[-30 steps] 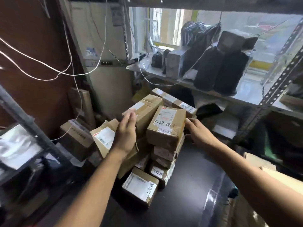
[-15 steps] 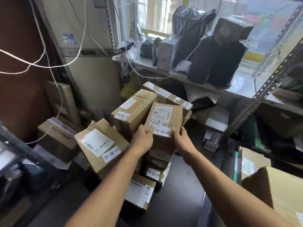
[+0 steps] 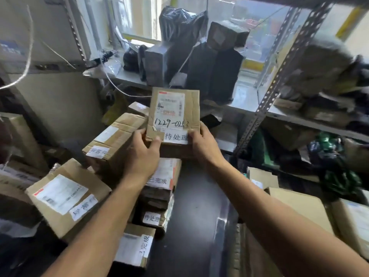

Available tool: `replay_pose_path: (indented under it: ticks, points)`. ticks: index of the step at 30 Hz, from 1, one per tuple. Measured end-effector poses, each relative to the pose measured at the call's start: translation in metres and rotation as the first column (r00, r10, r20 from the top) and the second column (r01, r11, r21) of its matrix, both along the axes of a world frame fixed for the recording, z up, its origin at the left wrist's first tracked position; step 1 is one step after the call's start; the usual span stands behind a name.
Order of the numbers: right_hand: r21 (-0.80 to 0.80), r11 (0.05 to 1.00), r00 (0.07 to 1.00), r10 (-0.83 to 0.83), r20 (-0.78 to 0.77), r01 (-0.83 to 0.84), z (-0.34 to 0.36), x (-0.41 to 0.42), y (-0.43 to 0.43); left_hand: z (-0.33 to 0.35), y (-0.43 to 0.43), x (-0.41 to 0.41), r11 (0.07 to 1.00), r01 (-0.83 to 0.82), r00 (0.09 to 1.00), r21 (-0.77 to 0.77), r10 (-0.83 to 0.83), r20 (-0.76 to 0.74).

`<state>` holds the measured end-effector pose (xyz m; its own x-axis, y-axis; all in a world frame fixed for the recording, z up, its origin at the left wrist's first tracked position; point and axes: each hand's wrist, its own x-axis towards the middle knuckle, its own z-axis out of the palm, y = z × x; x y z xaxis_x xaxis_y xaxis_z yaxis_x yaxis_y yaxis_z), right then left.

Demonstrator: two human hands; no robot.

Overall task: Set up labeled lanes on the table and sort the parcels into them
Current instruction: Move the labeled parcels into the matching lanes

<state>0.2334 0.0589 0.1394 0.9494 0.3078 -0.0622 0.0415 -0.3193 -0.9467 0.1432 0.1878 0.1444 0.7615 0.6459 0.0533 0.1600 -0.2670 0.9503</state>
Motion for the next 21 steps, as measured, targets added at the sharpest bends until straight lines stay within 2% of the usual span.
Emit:
replay_pose_path:
  ticks: [2,6,11,14,17,21]
  points:
    - [-0.036,0.999,0.998,-0.026,0.065,0.028,0.031,0.022,-0.03,0.017,-0.02,0.018,1.0,0.024,0.997,0.005,-0.024,0.069]
    - [-0.112,0.985,0.988,-0.123,0.093,0.133,0.079,0.051,-0.108,0.037,-0.07,0.068,0.992,0.088,0.987,0.088,-0.099,0.126]
    - [-0.189,0.951,0.969,-0.234,0.085,0.246,0.078,0.08,-0.212,0.031,-0.155,0.125,0.931,0.352,0.936,0.096,-0.35,-0.033]
    - [-0.248,0.914,0.942,-0.336,-0.018,0.322,0.046,0.091,-0.265,0.009,-0.199,0.143,0.87,0.478,0.873,0.118,-0.456,-0.175]
    - [-0.339,0.897,0.934,-0.339,-0.115,0.284,0.012,0.093,-0.299,-0.022,-0.221,0.152,0.828,0.552,0.814,0.093,-0.512,-0.276]
    - [-0.424,0.896,0.947,-0.242,-0.21,0.135,-0.027,0.09,-0.318,-0.063,-0.227,0.155,0.776,0.629,0.706,0.037,-0.55,-0.446]
